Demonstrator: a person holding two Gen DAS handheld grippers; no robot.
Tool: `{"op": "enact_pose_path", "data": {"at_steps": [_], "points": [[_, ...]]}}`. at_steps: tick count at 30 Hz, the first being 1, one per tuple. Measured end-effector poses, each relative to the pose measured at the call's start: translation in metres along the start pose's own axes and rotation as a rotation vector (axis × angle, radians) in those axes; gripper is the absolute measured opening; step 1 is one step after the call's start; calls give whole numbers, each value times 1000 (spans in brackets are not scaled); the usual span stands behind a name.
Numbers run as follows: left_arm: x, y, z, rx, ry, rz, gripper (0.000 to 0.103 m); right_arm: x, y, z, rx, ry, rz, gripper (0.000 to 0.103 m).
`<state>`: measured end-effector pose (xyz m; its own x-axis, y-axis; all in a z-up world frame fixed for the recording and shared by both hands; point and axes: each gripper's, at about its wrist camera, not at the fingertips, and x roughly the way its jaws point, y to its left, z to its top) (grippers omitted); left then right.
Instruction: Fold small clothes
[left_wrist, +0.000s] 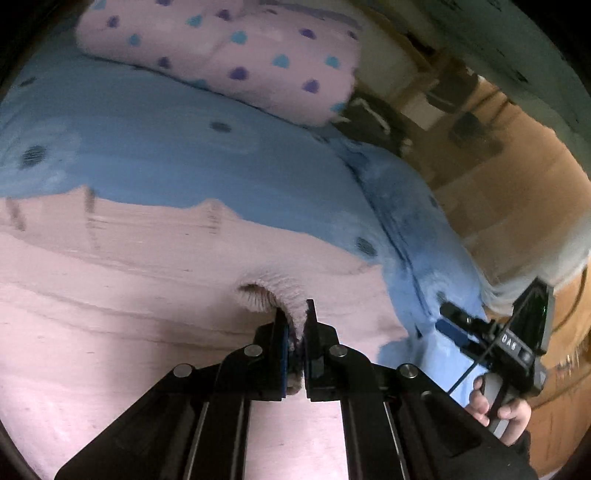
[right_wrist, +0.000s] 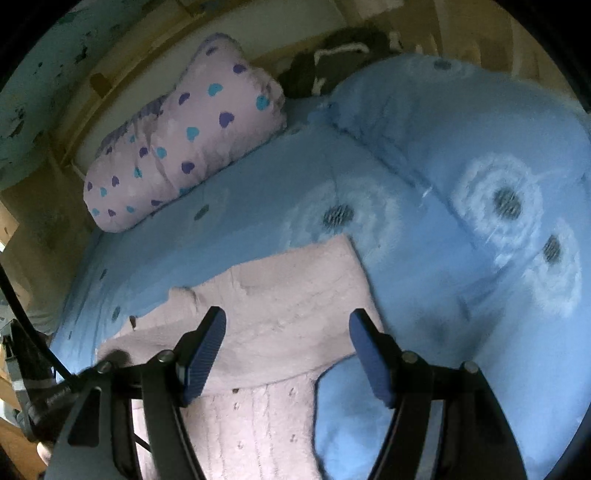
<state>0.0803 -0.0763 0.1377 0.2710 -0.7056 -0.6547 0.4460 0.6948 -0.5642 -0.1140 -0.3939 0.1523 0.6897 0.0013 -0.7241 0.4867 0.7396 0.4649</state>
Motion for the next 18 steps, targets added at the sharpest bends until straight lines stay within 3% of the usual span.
{"op": "enact_pose_path", "data": {"at_steps": [10, 13, 18], "points": [[-17, 31, -4, 15, 15, 126, 0, 48, 32, -30, -46, 141, 17, 73], [-22, 42, -3, -8, 11, 152, 0, 47, 37, -31, -16, 151, 90, 73], [-29, 62, 3, -46, -11, 192, 0, 42, 48, -30, -37, 140, 91, 73]]}}
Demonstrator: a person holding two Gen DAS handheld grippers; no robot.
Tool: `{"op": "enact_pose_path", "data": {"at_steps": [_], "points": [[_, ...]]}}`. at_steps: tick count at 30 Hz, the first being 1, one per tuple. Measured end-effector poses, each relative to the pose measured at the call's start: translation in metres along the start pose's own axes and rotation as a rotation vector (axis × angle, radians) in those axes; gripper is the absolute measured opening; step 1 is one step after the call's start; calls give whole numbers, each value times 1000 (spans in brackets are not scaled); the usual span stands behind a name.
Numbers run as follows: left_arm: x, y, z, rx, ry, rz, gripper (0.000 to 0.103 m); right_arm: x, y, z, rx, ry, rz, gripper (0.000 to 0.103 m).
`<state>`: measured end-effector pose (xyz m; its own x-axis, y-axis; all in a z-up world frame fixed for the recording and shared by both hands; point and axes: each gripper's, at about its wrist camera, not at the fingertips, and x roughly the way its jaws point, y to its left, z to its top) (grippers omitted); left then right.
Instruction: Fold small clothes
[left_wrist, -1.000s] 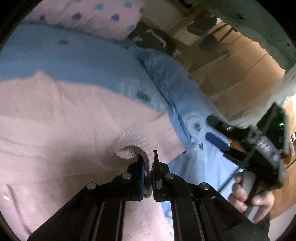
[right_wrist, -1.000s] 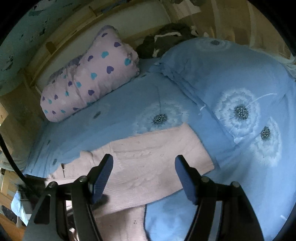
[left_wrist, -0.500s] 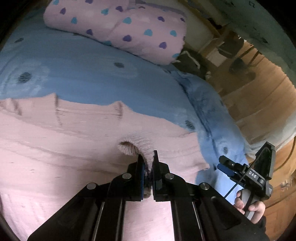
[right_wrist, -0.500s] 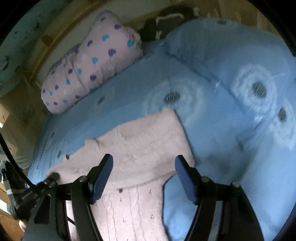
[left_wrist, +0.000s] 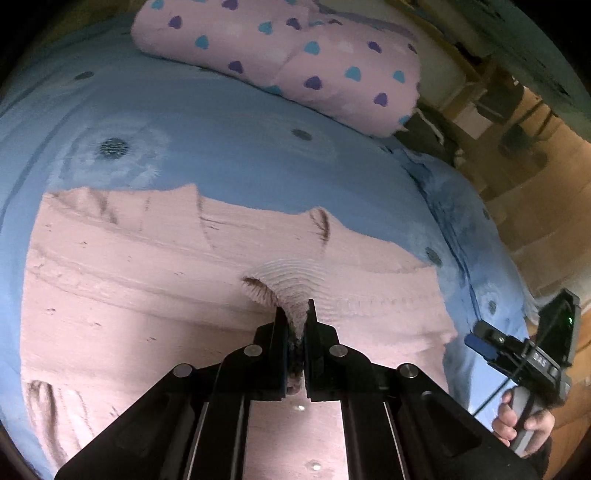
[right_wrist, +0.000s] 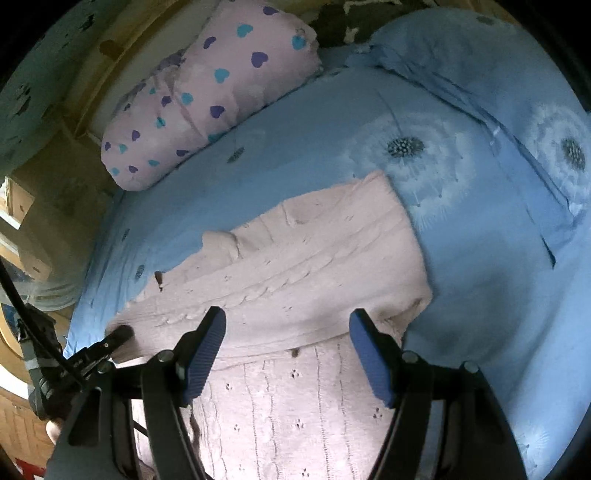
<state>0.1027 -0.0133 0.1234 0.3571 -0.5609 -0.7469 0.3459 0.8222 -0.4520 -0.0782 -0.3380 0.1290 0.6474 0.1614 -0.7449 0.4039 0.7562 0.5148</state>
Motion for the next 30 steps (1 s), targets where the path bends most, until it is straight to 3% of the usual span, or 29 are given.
{"op": "enact_pose_path", "data": {"at_steps": [9, 17, 23, 26, 30], "points": [[28, 15, 4, -1, 91, 112, 0, 16, -24, -6, 103, 79, 42, 73], [30, 23, 0, 3, 114, 181, 0, 10, -41, 4, 142, 66, 51, 73], [32, 43, -3, -63, 148, 190, 0, 11, -74, 11, 237, 89, -91, 73], [33, 45, -5, -63, 151, 201, 0, 22, -94, 6, 325, 133, -106, 73], [30, 43, -5, -51, 133, 243, 0, 38, -96, -3, 327, 200, -134, 73]]}}
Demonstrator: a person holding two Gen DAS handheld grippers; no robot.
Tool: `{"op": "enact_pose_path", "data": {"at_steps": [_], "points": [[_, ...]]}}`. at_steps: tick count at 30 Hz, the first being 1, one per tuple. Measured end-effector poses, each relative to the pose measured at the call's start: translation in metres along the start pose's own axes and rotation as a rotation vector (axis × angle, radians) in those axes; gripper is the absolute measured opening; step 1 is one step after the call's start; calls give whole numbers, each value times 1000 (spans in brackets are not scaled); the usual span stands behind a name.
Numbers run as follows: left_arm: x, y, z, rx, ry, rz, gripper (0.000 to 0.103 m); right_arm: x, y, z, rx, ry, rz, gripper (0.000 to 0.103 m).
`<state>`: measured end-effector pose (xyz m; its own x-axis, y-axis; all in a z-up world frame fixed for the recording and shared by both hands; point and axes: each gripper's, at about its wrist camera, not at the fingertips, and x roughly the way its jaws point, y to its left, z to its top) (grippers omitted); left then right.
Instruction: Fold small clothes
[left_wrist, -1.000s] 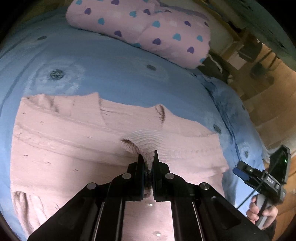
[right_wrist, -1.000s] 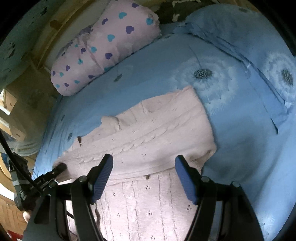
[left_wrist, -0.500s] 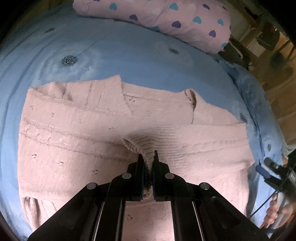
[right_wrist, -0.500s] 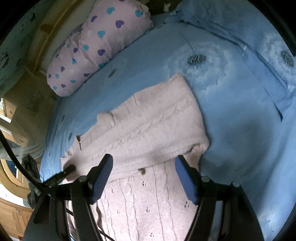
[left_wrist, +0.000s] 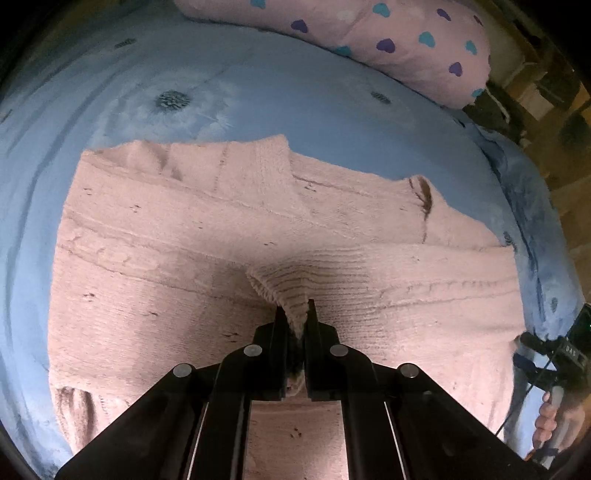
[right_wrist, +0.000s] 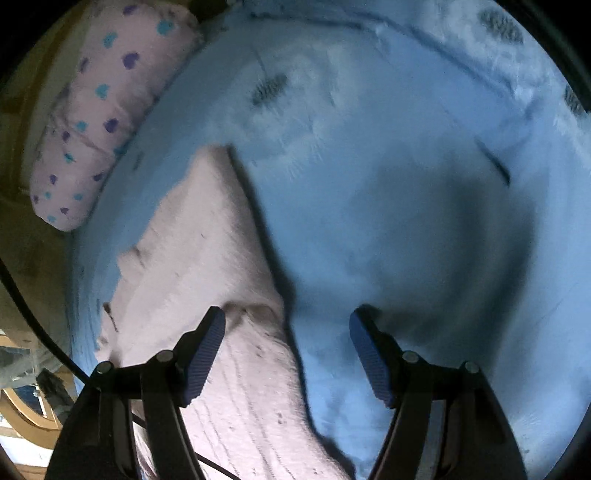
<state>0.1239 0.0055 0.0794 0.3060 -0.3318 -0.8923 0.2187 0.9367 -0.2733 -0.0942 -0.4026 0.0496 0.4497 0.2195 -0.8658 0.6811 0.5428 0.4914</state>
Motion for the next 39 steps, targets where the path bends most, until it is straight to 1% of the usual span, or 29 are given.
{"op": "enact_pose_path", "data": {"at_steps": [4, 8, 11, 13, 17, 20, 22, 23, 24, 26, 28, 29, 31, 32, 33, 34, 35, 36, 37, 38, 39], "points": [[-4, 7, 2, -16, -13, 37, 0, 2, 10, -5, -48, -4, -41, 75], [-2, 10, 1, -11, -8, 61, 0, 5, 14, -4, -41, -4, -36, 76], [-2, 11, 1, -10, -16, 104, 0, 3, 11, -4, -40, 1, -27, 76], [-3, 15, 3, -36, -20, 90, 0, 1, 8, -1, -30, 3, -17, 76], [0, 22, 6, -98, 4, 56, 0, -1, 5, -1, -7, 1, 1, 76], [-1, 24, 6, -107, 19, 80, 0, -4, 3, -1, -15, 1, -2, 76], [-10, 23, 4, -113, 22, 125, 0, -8, 4, -4, -22, -5, 8, 76], [-16, 22, 2, -121, 10, 144, 0, -10, 5, -6, -24, -9, 12, 76], [-27, 22, -1, -124, -20, 152, 0, -11, 6, -8, -29, -13, 13, 76], [-47, 19, -4, -107, -71, 134, 0, -12, 13, -11, -63, -25, 18, 76], [-67, 20, -7, -104, -91, 94, 0, -11, 22, -16, -112, -40, 21, 76], [-80, 22, -12, -112, -108, 50, 0, -12, 26, -19, -132, -48, 26, 76], [-96, 27, -23, -114, -146, 8, 0, -17, 34, -31, -187, -74, 36, 76], [-103, 29, -31, -100, -167, 10, 0, -21, 39, -38, -218, -98, 38, 76], [-110, 29, -42, -65, -180, 32, 0, -28, 42, -48, -256, -133, 38, 76], [-114, 28, -57, -10, -179, 61, 0, -35, 46, -59, -297, -169, 31, 76], [-115, 29, -66, 18, -170, 65, 0, -39, 52, -70, -333, -192, 16, 76], [-114, 28, -82, 37, -149, 48, 0, -44, 56, -81, -374, -206, 1, 76], [-114, 29, -95, 35, -130, 20, 0, -48, 60, -92, -413, -209, -5, 76], [-114, 33, -119, 14, -103, -33, 0, -51, 62, -101, -442, -209, -6, 76], [-113, 36, -134, -4, -82, -64, 0, -54, 63, -110, -467, -204, -10, 76]]}}
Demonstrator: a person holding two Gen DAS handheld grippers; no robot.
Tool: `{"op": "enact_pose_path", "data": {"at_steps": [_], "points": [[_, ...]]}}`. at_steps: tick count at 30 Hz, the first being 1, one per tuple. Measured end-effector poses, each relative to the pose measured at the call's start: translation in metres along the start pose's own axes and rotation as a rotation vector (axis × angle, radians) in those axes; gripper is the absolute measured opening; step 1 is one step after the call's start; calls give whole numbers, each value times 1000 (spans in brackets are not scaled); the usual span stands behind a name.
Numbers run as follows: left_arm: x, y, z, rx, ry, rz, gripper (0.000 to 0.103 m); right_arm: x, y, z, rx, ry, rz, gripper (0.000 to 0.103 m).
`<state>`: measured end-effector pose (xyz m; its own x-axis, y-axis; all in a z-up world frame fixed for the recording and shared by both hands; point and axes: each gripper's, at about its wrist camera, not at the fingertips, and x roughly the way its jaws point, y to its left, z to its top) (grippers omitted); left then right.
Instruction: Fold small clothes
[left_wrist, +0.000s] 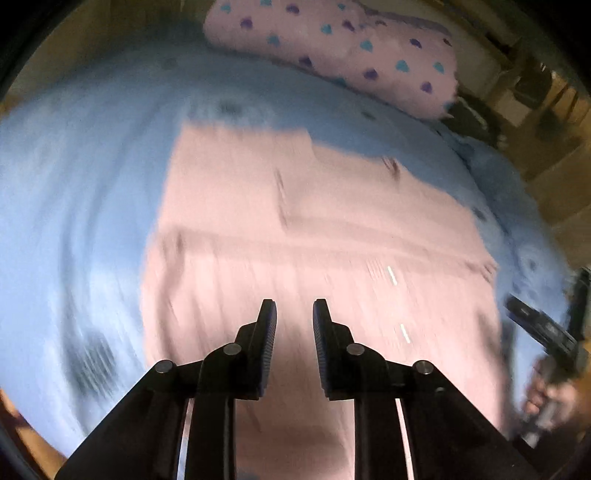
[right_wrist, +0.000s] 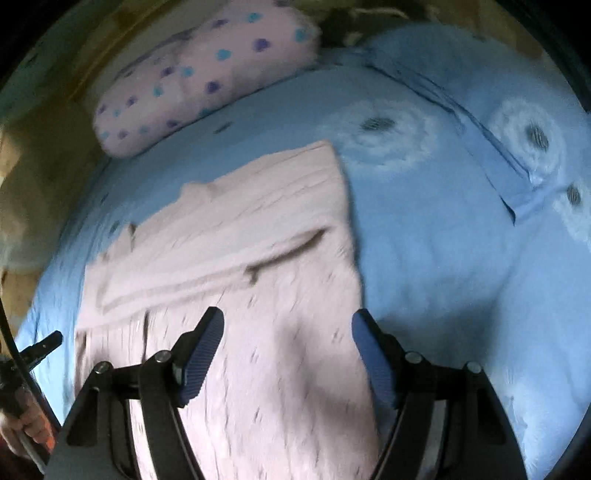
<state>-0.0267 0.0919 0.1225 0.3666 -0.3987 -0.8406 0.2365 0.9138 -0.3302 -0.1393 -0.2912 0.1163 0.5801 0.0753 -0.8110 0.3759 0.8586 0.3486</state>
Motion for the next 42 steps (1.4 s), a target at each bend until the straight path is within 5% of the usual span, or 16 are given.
{"op": "enact_pose_path", "data": {"at_steps": [2, 5, 8, 12, 14, 16, 20, 22, 29, 33, 36, 42], "points": [[0, 5, -31, -24, 47, -3, 0, -6, 6, -13, -21, 10, 1, 76], [-2, 4, -64, -25, 127, 111, 0, -12, 8, -30, -10, 27, 19, 76], [-25, 8, -89, -62, 65, 231, 0, -18, 10, -53, -8, 41, 20, 76], [-64, 5, -124, -57, -73, 602, 2, -28, 17, -76, -60, 59, 11, 76], [-76, 14, -139, -117, -89, 507, 3, -35, 18, -83, -76, 53, 5, 76], [-81, 31, -150, -233, -75, 254, 5, -44, 15, -88, -73, 35, -6, 76], [-87, 31, -157, -294, -112, -100, 13, -73, 6, -91, -49, -86, -61, 76], [-86, 27, -158, -324, -112, -183, 21, -85, -1, -96, -42, -123, -78, 76], [-68, 16, -157, -326, -95, 94, 29, -79, -38, -109, 15, -69, -207, 81], [-68, 24, -155, -358, -146, 82, 29, -61, -57, -123, 96, 9, -193, 81], [-62, 28, -154, -354, -148, 85, 29, -61, -50, -138, 21, -37, -185, 84], [-46, 21, -153, -283, -119, 275, 32, -60, -25, -159, -153, -45, -106, 85]]}}
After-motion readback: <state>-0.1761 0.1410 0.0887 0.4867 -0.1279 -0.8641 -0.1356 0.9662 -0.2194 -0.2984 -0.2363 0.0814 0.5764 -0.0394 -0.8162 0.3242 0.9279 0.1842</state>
